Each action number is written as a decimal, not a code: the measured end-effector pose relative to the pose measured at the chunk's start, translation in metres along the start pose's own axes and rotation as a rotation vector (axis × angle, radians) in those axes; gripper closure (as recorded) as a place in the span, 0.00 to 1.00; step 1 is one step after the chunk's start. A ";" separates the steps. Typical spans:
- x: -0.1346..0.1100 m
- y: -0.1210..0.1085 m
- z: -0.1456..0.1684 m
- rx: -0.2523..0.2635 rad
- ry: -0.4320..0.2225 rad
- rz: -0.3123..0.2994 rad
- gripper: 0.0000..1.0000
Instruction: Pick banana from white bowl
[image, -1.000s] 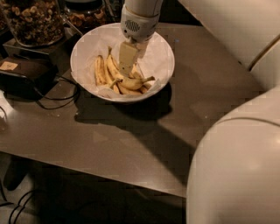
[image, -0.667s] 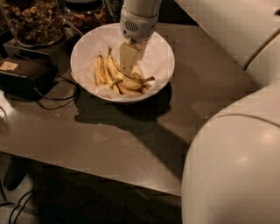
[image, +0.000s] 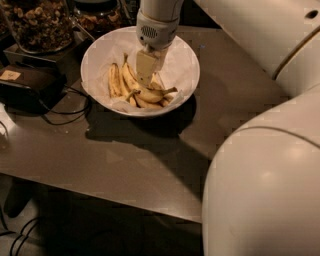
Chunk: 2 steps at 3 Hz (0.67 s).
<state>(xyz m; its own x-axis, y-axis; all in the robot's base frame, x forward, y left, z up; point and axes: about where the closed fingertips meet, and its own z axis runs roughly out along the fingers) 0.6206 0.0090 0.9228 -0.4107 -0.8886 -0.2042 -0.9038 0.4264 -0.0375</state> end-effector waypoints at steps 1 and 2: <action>0.001 0.001 0.004 -0.008 0.005 -0.004 0.46; 0.003 0.002 0.011 -0.029 0.010 -0.006 0.46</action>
Offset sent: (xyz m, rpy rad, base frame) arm -0.0101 -0.0073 -0.0176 -0.0090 0.0785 0.0180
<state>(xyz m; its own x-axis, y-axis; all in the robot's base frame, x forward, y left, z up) 0.6192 0.0089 0.9110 -0.4066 -0.8928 -0.1940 -0.9092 0.4162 -0.0099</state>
